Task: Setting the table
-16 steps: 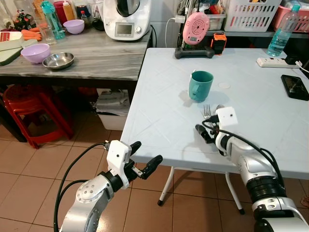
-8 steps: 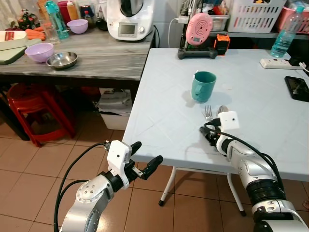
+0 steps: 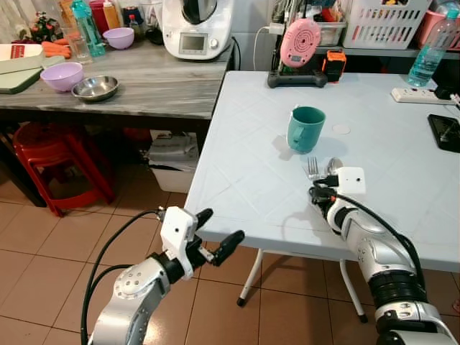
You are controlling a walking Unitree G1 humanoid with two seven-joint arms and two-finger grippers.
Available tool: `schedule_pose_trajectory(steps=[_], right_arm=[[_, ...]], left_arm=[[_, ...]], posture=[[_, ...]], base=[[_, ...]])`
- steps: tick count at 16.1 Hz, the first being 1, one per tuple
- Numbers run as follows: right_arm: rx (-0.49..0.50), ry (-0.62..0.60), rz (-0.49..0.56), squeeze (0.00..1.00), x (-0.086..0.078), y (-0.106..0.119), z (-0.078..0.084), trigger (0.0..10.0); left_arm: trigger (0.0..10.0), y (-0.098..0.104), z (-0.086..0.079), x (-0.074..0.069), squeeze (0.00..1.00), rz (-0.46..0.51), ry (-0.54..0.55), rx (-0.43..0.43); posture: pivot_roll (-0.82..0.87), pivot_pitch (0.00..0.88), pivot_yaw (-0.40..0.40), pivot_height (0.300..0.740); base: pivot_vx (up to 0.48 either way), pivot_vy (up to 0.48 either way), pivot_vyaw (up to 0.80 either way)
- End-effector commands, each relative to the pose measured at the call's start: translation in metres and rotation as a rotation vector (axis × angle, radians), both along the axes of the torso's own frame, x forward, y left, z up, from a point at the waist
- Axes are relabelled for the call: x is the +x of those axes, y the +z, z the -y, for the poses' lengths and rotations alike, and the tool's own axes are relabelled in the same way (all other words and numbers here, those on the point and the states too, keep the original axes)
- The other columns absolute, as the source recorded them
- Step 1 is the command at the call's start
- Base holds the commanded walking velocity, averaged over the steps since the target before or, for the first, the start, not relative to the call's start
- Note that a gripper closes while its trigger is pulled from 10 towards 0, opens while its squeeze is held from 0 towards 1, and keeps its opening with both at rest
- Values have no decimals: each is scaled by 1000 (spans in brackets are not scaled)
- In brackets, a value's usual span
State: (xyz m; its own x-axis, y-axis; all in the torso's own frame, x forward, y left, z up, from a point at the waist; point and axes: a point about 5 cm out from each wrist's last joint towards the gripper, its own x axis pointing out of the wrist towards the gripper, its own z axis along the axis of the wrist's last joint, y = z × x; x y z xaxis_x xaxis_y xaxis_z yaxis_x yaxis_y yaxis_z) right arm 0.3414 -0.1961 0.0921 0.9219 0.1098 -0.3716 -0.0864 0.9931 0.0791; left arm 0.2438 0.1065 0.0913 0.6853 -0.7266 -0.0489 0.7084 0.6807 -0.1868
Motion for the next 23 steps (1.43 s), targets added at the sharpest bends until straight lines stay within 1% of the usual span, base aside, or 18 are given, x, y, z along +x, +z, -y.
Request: schedule_pose_trajectory(steps=[1, 3, 7, 8, 9, 10, 11, 13, 14, 15, 17, 18, 19, 20, 22, 23], right_arm=[[35, 5, -143, 0, -14, -29, -7, 0], [61, 2, -155, 0, -15, -31, -10, 0], [112, -21, -195, 0, -17, -37, -13, 0], [139, -40, -206, 0, -16, -38, -14, 0], [206, -68, -208, 0, -14, -36, -18, 0], [226, -75, -207, 0, -13, -35, -20, 0], [272, -101, -177, 0, -9, -30, -23, 0], [306, -114, -153, 0, -6, -25, -27, 0], [310, -126, -60, 0, -1, -9, -32, 0], [314, -132, -29, 0, 0, -3, -33, 0], [281, -147, 61, 0, -3, 11, -32, 0], [259, -156, 125, 0, -7, 20, -32, 0], [259, -166, 182, 0, -12, 28, -34, 157], [247, -180, 233, 0, -17, 34, -34, 10000], [219, -191, 272, 0, -26, 37, -35, 10000], [190, -201, 303, 0, -32, 38, -32, 10000]], left_arm=[[10000, 1, 2, -3, 0, -1, -41, 2], [10000, 2, 2, -3, 0, 9, -57, 19], [10000, 2, -1, -1, 0, 12, -44, 23], [10000, 2, -1, -1, 0, 14, -43, 24], [10000, 2, -1, -1, 0, 16, -44, 23], [10000, 2, -1, -1, 0, 17, -43, 23], [10000, 2, -1, -1, 0, 21, -41, 23], [10000, 2, -1, -1, 0, 24, -38, 23], [10000, 3, -1, 1, 0, 33, -30, 20], [10000, 4, -1, 2, 0, 37, -26, 20], [10000, 5, -3, 7, 0, 51, 1, 22], [10000, 6, -5, 12, 0, 59, 55, 30], [10000, 6, -8, 18, 0, 60, 130, 30], [10000, 6, -10, 23, 0, 69, 208, 42], [10000, 7, -12, 30, 0, 82, 271, 49], [10000, 8, -13, 34, 0, 75, 300, 29]], posture=[[-43, 31, 34, 740], [-40, 32, 34, 740], [-37, 32, 30, 740], [-32, 30, 26, 740], [-32, 30, 25, 740], [-31, 28, 25, 740], [-31, 28, 25, 740], [-30, 25, 25, 740], [-29, 15, 25, 740], [-31, 11, 26, 740], [-31, 2, 26, 740], [-36, 0, 31, 740], [-38, 0, 33, 740], [-41, 0, 37, 740], [-45, 0, 42, 740], [-52, 0, 52, 740]], base=[[0, 0, 0], [0, 0, 0], [0, 0, 0], [0, 0, 0], [0, 0, 0], [0, 0, 0], [0, 0, 0], [0, 0, 0], [0, 0, 0], [0, 0, 0], [0, 0, 0], [0, 0, 0], [0, 0, 0], [0, 0, 0], [0, 0, 0], [0, 0, 0]])
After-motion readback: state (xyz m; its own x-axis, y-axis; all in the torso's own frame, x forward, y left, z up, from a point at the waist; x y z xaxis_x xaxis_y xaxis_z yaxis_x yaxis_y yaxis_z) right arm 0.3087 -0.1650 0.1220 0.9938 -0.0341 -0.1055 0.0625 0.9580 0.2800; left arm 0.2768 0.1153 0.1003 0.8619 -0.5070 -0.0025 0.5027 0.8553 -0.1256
